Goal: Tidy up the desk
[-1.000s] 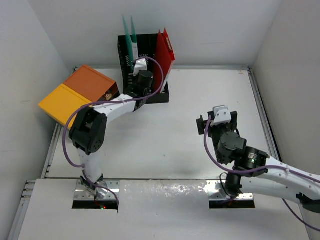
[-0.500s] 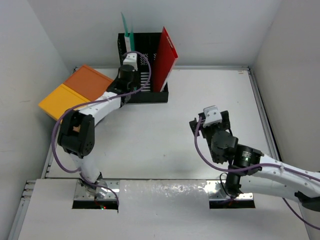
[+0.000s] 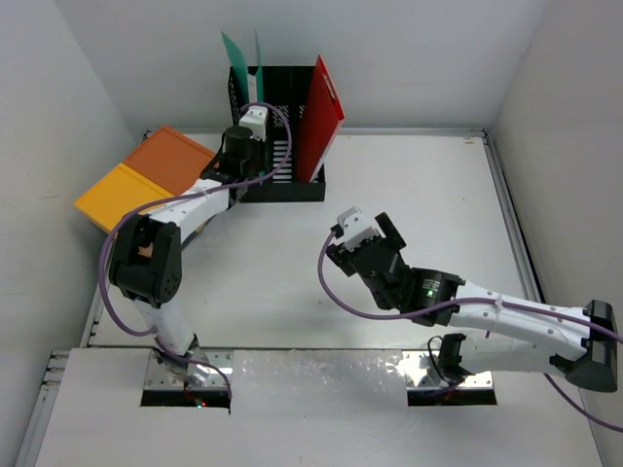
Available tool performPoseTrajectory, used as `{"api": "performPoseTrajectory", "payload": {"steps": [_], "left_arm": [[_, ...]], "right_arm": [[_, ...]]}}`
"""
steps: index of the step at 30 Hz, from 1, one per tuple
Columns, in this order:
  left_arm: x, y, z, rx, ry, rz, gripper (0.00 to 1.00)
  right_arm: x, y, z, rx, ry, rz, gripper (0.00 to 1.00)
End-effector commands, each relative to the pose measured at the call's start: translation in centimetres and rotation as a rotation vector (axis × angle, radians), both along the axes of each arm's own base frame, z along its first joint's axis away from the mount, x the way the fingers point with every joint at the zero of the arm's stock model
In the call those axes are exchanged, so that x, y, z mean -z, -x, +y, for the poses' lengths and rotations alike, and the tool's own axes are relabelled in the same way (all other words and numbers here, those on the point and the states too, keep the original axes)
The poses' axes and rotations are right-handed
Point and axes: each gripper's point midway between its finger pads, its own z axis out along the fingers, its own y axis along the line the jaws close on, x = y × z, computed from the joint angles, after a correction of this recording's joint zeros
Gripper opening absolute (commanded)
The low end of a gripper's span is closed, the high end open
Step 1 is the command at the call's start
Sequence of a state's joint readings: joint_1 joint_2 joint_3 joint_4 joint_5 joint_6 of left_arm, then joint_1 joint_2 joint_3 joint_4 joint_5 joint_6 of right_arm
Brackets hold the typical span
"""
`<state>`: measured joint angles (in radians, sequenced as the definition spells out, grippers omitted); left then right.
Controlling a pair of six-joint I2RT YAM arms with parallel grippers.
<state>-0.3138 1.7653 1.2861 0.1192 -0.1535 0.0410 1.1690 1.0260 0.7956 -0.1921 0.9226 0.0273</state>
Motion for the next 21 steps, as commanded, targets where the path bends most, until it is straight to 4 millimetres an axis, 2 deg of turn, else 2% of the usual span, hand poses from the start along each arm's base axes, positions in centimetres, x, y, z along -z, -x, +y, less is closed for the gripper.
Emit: {"api": "performPoseTrajectory", "payload": {"steps": [1, 3, 7, 10, 13, 14, 15, 21], "left_arm": [[-2.5, -1.0, -0.2, 0.043, 0.026, -0.110, 0.00], [-2.4, -1.2, 0.3, 0.061, 0.031, -0.124, 0.00], [-1.6, -1.0, -0.3, 0.161, -0.036, -0.123, 0.00], [-1.2, -0.8, -0.3, 0.162, -0.033, -0.109, 0.01], [-0.7, -0.8, 0.2, 0.137, -0.038, -0.105, 0.12], [-0.4, -0.7, 0.2, 0.137, -0.037, -0.099, 0.26], [0.0, -0.6, 0.7, 0.110, -0.045, -0.090, 0.30], [1.4, -0.6, 1.2, 0.085, -0.043, -0.094, 0.32]], "right_arm": [[-2.4, 0.1, 1.8, -0.053, -0.111, -0.015, 0.85], [-2.4, 0.2, 2.0, -0.071, -0.115, -0.011, 0.85], [-2.2, 0.3, 2.0, -0.079, -0.121, -0.005, 0.85], [-2.2, 0.4, 2.1, -0.084, -0.125, -0.006, 0.85], [-2.3, 0.4, 2.5, -0.103, -0.133, -0.004, 0.85], [-2.1, 0.5, 2.6, -0.106, -0.132, -0.001, 0.85], [-2.1, 0.5, 2.6, -0.108, -0.132, 0.000, 0.85], [-2.0, 0.7, 2.5, -0.117, -0.142, 0.001, 0.85]]}}
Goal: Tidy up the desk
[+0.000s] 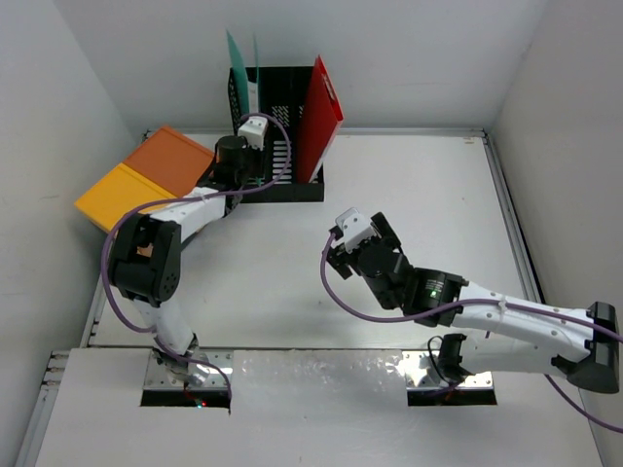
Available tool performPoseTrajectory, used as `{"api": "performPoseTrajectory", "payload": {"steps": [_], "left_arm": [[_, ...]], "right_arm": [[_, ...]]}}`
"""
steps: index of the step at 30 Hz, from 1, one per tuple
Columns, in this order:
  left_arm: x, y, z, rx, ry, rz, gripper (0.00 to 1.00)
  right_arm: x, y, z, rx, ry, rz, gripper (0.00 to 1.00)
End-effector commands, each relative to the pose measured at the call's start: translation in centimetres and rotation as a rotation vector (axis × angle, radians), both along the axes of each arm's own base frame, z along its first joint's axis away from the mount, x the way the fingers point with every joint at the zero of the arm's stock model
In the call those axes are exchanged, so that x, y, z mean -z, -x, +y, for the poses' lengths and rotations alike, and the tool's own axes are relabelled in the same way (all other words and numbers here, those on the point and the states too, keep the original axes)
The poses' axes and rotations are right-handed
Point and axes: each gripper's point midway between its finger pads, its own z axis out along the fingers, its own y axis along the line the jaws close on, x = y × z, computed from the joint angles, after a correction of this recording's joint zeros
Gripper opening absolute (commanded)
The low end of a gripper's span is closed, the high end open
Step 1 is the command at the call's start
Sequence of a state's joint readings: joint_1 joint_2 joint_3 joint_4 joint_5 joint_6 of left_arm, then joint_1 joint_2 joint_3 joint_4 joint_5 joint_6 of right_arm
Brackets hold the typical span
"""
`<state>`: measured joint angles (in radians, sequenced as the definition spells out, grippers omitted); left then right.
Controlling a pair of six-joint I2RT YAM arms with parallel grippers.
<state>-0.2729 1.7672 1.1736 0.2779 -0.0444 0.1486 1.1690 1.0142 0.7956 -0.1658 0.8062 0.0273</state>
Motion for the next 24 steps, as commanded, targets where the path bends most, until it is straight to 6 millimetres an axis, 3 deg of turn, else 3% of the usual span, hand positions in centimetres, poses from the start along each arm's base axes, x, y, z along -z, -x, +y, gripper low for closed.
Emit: {"api": "performPoseTrajectory", "payload": {"steps": [1, 4, 8, 12, 20, 24], "left_arm": [[-0.4, -0.6, 0.5, -0.008, 0.013, -0.044, 0.29], [-0.8, -0.9, 0.1, 0.020, 0.023, -0.062, 0.15], [-2.9, -1.5, -0.3, 0.067, 0.002, -0.123, 0.00], [-3.9, -1.3, -0.4, 0.075, 0.011, -0.143, 0.00], [-0.6, -2.4, 0.3, -0.041, 0.150, -0.061, 0.00], [-0.7, -3.1, 0.3, -0.047, 0.152, -0.080, 0.00]], "right_arm": [[-2.2, 0.1, 0.5, -0.012, -0.097, -0.026, 0.85], [-2.1, 0.2, 0.5, -0.014, -0.099, -0.023, 0.85], [-2.1, 0.2, 0.4, -0.014, -0.095, -0.017, 0.85], [-2.2, 0.2, 0.4, -0.013, -0.098, -0.019, 0.85], [-2.2, 0.2, 0.4, -0.010, -0.092, -0.019, 0.85], [-2.0, 0.2, 0.5, -0.012, -0.089, -0.013, 0.85]]}}
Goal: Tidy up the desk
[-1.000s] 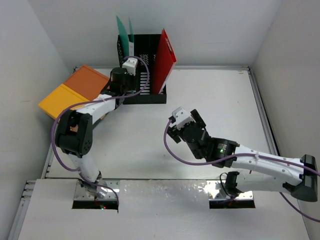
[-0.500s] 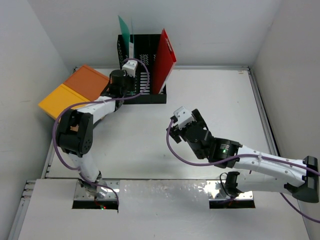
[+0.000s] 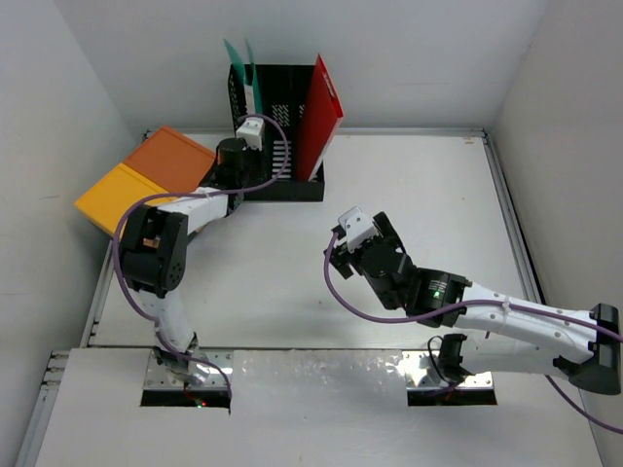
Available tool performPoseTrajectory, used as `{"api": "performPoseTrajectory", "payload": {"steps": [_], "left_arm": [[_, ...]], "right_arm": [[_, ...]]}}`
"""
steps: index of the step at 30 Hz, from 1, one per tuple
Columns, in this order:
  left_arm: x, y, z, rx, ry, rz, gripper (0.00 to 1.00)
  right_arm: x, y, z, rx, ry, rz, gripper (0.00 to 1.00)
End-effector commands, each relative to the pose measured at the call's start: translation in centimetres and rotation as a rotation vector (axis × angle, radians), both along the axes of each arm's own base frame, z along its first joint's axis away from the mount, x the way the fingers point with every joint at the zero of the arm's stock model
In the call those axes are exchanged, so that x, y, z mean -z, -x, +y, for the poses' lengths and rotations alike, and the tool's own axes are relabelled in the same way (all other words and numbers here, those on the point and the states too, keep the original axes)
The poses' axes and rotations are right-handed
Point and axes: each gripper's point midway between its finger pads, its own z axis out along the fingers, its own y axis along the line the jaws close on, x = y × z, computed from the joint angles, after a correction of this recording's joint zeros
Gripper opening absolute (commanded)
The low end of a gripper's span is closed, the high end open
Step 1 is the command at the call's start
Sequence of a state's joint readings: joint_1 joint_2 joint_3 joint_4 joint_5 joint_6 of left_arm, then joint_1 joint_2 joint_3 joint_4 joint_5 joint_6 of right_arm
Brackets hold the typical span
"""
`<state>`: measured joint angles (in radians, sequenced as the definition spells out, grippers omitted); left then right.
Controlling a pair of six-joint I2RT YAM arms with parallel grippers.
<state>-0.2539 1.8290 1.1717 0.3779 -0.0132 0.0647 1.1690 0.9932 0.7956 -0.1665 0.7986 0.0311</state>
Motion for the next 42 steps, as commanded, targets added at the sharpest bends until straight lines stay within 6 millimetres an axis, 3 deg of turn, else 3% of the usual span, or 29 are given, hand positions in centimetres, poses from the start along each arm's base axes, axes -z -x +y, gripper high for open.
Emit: {"api": "performPoseTrajectory", "payload": {"steps": [1, 4, 11, 12, 14, 15, 16, 17, 23, 25, 27, 29, 30, 31, 33, 34, 36, 37, 38, 39, 41, 42], "left_arm": [[-1.8, -1.8, 0.7, -0.042, 0.054, -0.076, 0.00], [-1.4, -1.7, 0.9, -0.035, 0.015, -0.094, 0.00], [1.8, -0.9, 1.1, -0.026, -0.016, -0.012, 0.00], [1.8, -0.7, 1.0, -0.024, -0.014, -0.004, 0.03], [1.5, -0.3, 0.9, -0.009, -0.010, 0.013, 0.23], [1.2, -0.1, 0.9, -0.009, -0.008, 0.017, 0.47], [0.7, 0.4, 0.6, 0.013, -0.003, 0.024, 0.58], [0.3, 0.7, 0.5, 0.023, -0.001, 0.025, 0.78], [-3.7, 2.7, 1.2, 0.018, -0.015, 0.004, 1.00], [-5.8, 3.6, 1.4, 0.019, -0.021, 0.005, 1.00], [-7.8, 4.2, 1.6, 0.021, -0.020, -0.005, 1.00], [-10.2, 5.6, 1.9, 0.026, -0.030, -0.006, 1.00], [-10.3, 7.3, 2.3, 0.030, -0.049, 0.044, 1.00], [-11.0, 8.0, 2.5, 0.032, -0.057, 0.053, 1.00], [-12.8, 9.7, 3.0, 0.041, -0.081, 0.063, 1.00], [-13.3, 11.6, 3.8, 0.036, -0.109, 0.088, 1.00], [-12.7, 13.7, 4.8, 0.023, -0.150, 0.123, 1.00], [-13.2, 15.4, 6.1, -0.005, -0.188, 0.119, 1.00], [-12.5, 16.5, 6.6, -0.008, -0.214, 0.133, 1.00], [-9.8, 20.6, 8.7, -0.019, -0.303, 0.173, 1.00], [-7.3, 22.0, 9.3, -0.013, -0.334, 0.221, 1.00], [-7.4, 23.8, 10.1, -0.021, -0.362, 0.204, 1.00]], "right_arm": [[-1.5, 0.0, 0.6, -0.004, -0.066, -0.010, 0.85], [-1.5, 0.0, 0.8, -0.008, -0.063, -0.010, 0.85], [-1.3, -0.2, 1.1, -0.014, -0.047, -0.007, 0.85], [-1.2, -0.2, 1.2, -0.014, -0.047, -0.006, 0.85], [-1.0, -0.2, 1.3, -0.015, -0.046, 0.000, 0.85], [-0.9, -0.1, 1.5, -0.023, -0.049, 0.003, 0.85], [-0.9, -0.1, 1.5, -0.025, -0.053, 0.006, 0.85], [-0.8, 0.0, 1.6, -0.029, -0.054, 0.009, 0.85], [0.3, 0.0, 1.3, -0.017, -0.047, 0.020, 0.86], [0.5, 0.0, 1.2, 0.001, -0.049, 0.033, 0.87], [2.1, -0.6, 0.5, 0.034, -0.012, 0.080, 0.88], [4.1, -0.8, 0.6, 0.019, -0.024, 0.178, 0.90], [5.9, -1.9, -0.3, 0.061, -0.042, 0.243, 0.90], [7.2, -1.6, 0.5, 0.005, -0.066, 0.320, 0.92], [8.7, -2.7, -0.8, 0.059, -0.068, 0.361, 0.92], [9.3, -3.1, -1.3, 0.080, -0.059, 0.370, 0.93], [10.1, -3.4, -1.6, 0.071, -0.093, 0.405, 0.94], [11.4, -4.2, -3.3, 0.119, -0.129, 0.447, 0.95], [11.9, -4.3, -3.0, 0.090, -0.184, 0.489, 0.97], [14.6, -4.8, -6.5, 0.206, -0.240, 0.548, 0.99], [14.7, -5.0, -7.2, 0.224, -0.257, 0.540, 0.99], [16.2, -4.5, -8.6, 0.269, -0.265, 0.564, 0.99]]}}
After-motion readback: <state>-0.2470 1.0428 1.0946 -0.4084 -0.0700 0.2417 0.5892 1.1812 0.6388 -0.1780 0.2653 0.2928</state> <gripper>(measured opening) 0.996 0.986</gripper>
